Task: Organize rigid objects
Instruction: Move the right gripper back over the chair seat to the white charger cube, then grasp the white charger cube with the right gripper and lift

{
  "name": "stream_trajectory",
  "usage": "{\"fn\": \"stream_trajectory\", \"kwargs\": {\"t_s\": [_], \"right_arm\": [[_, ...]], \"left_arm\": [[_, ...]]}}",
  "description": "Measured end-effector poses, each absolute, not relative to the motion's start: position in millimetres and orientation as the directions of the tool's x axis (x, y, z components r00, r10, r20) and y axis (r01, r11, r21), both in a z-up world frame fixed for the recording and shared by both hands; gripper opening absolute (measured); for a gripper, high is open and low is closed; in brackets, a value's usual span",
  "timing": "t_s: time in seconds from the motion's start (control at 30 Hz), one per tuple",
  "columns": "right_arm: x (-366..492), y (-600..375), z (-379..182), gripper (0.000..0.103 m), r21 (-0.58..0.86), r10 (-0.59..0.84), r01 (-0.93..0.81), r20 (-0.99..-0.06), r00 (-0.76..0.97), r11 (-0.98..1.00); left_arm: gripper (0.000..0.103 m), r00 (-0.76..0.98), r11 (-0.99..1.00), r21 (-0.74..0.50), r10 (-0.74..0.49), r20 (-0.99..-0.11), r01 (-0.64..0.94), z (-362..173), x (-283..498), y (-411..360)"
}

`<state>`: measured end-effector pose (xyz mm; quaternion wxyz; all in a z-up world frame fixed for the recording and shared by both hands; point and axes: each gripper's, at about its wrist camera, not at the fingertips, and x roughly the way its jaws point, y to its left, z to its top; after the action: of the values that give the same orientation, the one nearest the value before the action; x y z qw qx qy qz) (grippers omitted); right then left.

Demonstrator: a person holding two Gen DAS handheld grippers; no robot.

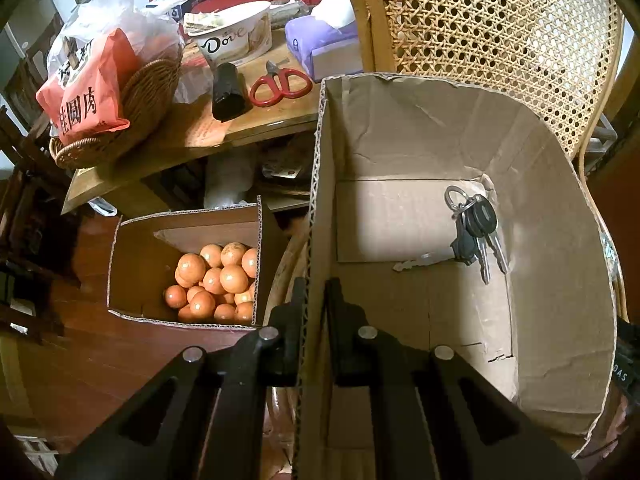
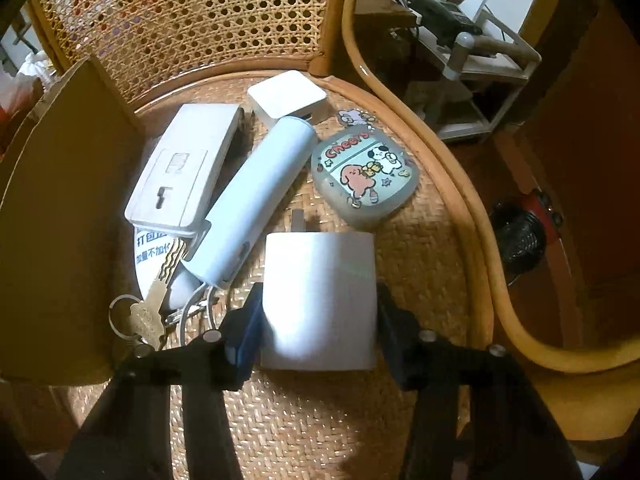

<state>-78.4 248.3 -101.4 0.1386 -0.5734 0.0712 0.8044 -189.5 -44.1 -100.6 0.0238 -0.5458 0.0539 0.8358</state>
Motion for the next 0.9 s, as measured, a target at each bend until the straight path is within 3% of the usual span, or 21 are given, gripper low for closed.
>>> {"fn": "stream_trajectory", "kwargs": {"t_s": [0.23, 0.9], "right_arm": [[-72.0, 240.1, -90.3, 0.055, 0.006, 0.081, -0.246, -0.937, -0.341, -0.969], [-103.0, 198.8, -18.5, 0.055, 0.151, -0.077, -0.08, -0.81, -0.582, -0.985]], "left_arm": [[0.008, -0.401, -0.994, 0.065, -0.023, -0.916, -0.092, -100.4, -190.7, -45.2], [0.007, -0.401, -0.993, 0.072, -0.028, -0.915, -0.097, -99.8, -193.5, -45.1]]}}
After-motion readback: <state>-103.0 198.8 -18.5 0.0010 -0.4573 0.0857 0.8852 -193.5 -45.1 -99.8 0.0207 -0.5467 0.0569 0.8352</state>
